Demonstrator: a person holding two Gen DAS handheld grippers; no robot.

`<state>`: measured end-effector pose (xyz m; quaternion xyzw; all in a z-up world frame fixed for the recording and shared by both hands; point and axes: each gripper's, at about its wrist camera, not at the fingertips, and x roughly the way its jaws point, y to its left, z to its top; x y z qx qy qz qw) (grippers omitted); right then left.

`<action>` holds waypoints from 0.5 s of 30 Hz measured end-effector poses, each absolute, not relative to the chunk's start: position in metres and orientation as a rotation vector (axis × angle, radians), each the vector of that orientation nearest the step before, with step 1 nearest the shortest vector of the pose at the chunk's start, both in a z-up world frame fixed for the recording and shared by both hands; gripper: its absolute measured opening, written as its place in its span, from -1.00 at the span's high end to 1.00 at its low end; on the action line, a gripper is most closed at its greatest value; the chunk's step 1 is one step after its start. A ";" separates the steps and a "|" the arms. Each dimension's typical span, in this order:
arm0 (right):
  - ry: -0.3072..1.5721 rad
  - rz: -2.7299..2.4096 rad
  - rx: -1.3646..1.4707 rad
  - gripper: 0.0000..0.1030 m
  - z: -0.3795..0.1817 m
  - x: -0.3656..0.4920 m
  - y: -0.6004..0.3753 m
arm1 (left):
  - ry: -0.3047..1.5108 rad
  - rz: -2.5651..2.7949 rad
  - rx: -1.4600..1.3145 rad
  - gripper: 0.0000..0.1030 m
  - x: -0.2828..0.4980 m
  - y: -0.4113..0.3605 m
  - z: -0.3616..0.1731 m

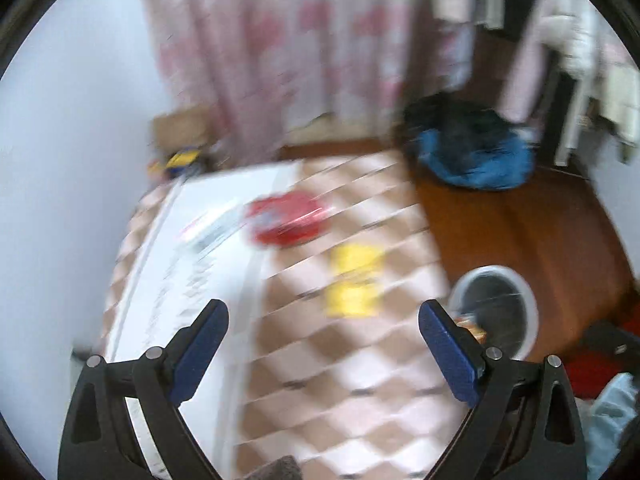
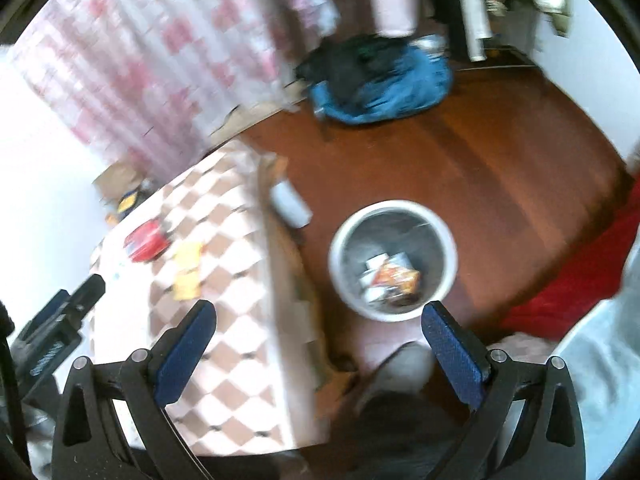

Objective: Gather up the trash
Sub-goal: 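Move both tools back to the table toward the yellow box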

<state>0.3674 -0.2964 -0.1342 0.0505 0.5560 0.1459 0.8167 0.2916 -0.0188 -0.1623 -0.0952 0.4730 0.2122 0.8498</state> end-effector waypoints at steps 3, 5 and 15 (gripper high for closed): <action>1.241 0.376 0.073 -1.00 -0.160 0.368 -0.237 | 1.069 0.548 -0.254 -0.89 0.273 0.037 -0.201; 1.286 0.409 0.044 -1.00 -0.183 0.372 -0.197 | 1.107 0.611 -0.269 -0.89 0.264 0.073 -0.230; 1.460 0.392 -0.108 -0.72 -0.295 0.416 -0.045 | 1.248 0.682 -0.347 -0.89 0.253 0.162 -0.313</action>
